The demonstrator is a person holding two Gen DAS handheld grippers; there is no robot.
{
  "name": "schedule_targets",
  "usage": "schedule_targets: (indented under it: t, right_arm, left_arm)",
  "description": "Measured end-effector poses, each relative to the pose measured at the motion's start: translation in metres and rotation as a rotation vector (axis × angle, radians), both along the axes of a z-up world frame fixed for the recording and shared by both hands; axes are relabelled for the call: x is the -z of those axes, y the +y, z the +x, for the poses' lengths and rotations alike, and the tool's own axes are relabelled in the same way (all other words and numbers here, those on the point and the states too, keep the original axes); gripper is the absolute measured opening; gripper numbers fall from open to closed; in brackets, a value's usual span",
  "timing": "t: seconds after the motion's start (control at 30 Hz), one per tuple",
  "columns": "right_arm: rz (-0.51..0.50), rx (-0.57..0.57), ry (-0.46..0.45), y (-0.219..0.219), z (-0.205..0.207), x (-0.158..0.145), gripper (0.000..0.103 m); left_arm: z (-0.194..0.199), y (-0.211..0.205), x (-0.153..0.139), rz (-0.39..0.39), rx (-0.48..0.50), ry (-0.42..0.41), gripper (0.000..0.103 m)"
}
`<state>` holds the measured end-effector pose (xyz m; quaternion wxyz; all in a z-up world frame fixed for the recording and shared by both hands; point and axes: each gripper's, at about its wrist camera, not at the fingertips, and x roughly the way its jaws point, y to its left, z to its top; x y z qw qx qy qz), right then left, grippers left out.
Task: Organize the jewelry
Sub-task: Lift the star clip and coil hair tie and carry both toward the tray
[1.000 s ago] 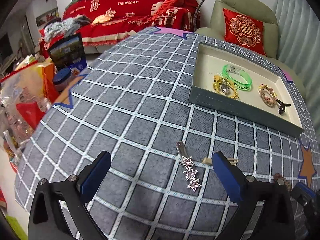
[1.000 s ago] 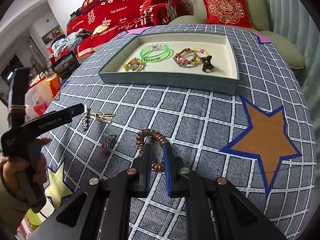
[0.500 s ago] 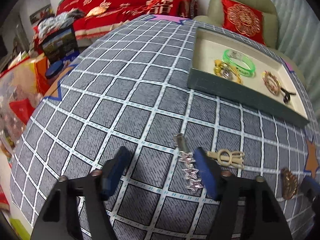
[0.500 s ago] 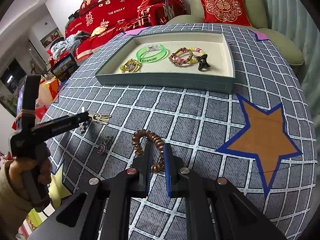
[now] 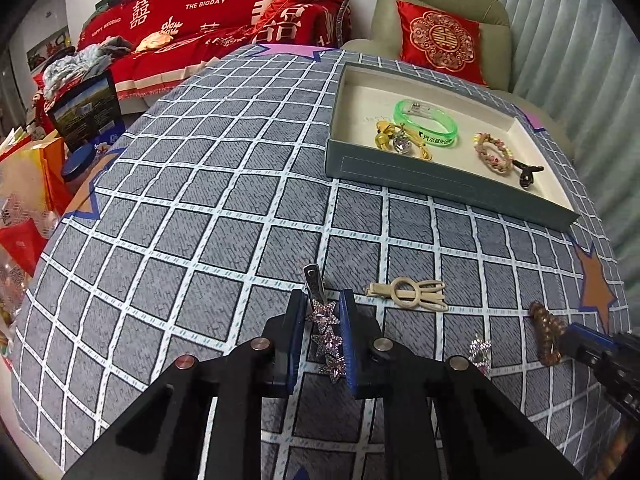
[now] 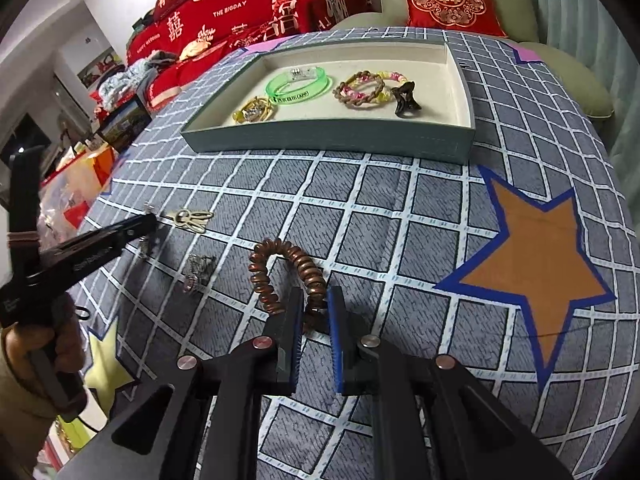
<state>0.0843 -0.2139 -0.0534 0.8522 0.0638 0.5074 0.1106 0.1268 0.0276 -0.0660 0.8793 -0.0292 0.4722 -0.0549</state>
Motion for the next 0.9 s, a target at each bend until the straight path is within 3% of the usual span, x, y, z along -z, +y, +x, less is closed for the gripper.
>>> schedule_targets:
  t: [0.1, 0.2, 0.3, 0.33, 0.37, 0.9]
  right_arm:
    - [-0.013, -0.007, -0.003, 0.002, 0.002, 0.000, 0.042]
    - [-0.056, -0.027, 0.002, 0.009, 0.004, 0.002, 0.043]
    - [-0.091, -0.039, -0.012, 0.016, 0.005, 0.001, 0.037]
    - [-0.116, -0.044, -0.004, 0.019, 0.005, 0.002, 0.020]
    - [-0.132, -0.046, 0.004, 0.021, 0.006, 0.004, 0.013]
    - [-0.037, 0.014, -0.073, -0.003, 0.011, -0.034, 0.013]
  left_arm:
    - [-0.004, 0.002, -0.004, -0.010, 0.005, -0.008, 0.028]
    - [-0.005, 0.001, -0.008, -0.012, 0.019, -0.018, 0.028]
    - [-0.007, -0.001, -0.011, -0.012, 0.036, -0.029, 0.028]
    - [-0.008, -0.002, -0.013, -0.014, 0.040, -0.033, 0.028]
    - [-0.009, -0.003, -0.014, -0.017, 0.044, -0.036, 0.028]
    - [-0.008, -0.012, -0.036, -0.042, 0.096, -0.084, 0.028]
